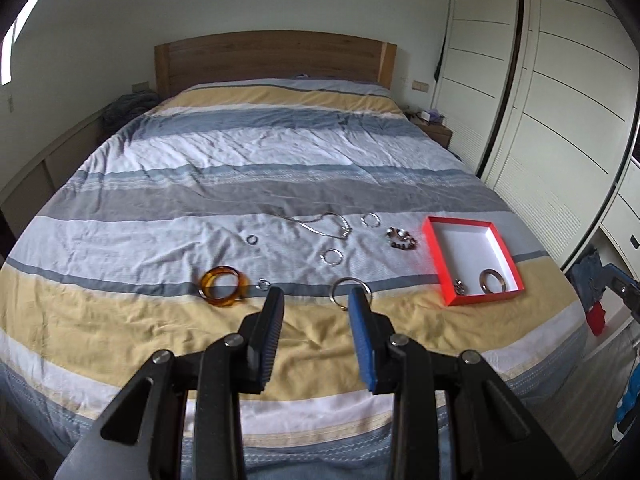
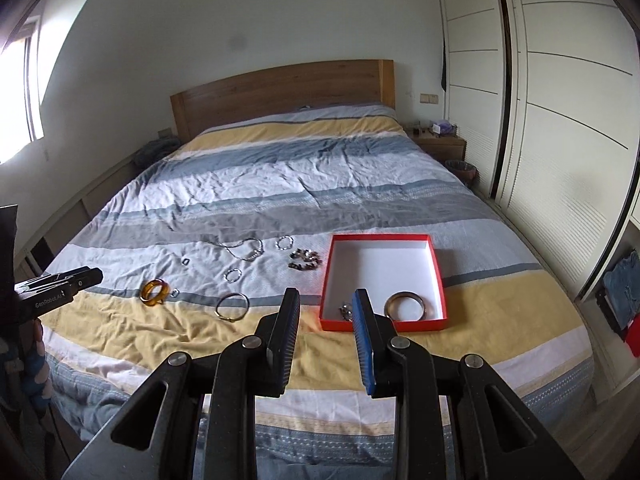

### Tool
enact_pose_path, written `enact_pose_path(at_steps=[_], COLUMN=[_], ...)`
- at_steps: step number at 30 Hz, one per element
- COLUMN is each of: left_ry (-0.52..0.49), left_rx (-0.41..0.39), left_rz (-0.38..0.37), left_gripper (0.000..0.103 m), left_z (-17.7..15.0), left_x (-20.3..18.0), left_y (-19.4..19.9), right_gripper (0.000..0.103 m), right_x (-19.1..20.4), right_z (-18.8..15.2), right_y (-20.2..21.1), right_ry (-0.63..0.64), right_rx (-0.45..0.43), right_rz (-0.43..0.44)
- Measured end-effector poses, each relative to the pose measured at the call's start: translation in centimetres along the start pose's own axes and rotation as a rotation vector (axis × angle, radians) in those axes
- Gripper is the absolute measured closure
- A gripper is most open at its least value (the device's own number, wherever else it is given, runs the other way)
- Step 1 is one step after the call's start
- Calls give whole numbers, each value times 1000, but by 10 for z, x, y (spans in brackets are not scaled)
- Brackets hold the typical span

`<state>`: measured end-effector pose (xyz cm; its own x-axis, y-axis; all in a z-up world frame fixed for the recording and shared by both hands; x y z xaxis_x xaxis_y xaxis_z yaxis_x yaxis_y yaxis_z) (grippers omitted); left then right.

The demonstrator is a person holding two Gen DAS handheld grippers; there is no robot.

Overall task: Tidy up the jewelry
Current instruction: 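Withdraw both open grippers from the box back toward the remaining jewelry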

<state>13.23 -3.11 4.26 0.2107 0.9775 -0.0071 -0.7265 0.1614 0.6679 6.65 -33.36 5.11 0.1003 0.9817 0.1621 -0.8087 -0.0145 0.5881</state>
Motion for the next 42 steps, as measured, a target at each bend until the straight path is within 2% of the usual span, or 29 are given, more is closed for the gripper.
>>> enact_pose_path(at_steps=[5, 11, 21, 31, 37, 42], left_ry=[16, 47, 74, 69, 68, 33], left_rx=[-40, -84, -134, -130, -103, -60], left_rz=[77, 95, 94, 67, 29, 13], left_gripper=[71, 71, 71, 71, 71, 71], left_z=[-6, -15, -21, -23, -21, -30], left_x=[42, 72, 93, 100, 96, 83], left_y=[49, 93, 121, 114, 70, 16], right_gripper=[76, 76, 76, 74, 68, 68], right_x=[29, 56, 86, 96, 99, 95], right_z=[-2, -6, 1, 9, 4, -3], right_y=[34, 68, 101, 97, 63, 14], right_ry=[10, 28, 66, 70, 75, 79], right_rx=[-43, -79, -128, -130, -85, -22], right_rz=[36, 75, 103, 124, 137, 129])
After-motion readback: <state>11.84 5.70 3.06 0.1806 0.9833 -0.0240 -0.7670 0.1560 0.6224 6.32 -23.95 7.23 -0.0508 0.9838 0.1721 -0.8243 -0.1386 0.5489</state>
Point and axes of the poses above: each gripper's, at about its wrist camera, not at the fingertips, and y roughly against the way its jaws point, x to its left, z to its top, the point moved 7 cm from there along -y, roughly the way its jaws point, and after that the axes turned 5 degrees about -y, right-handed, at the moved point
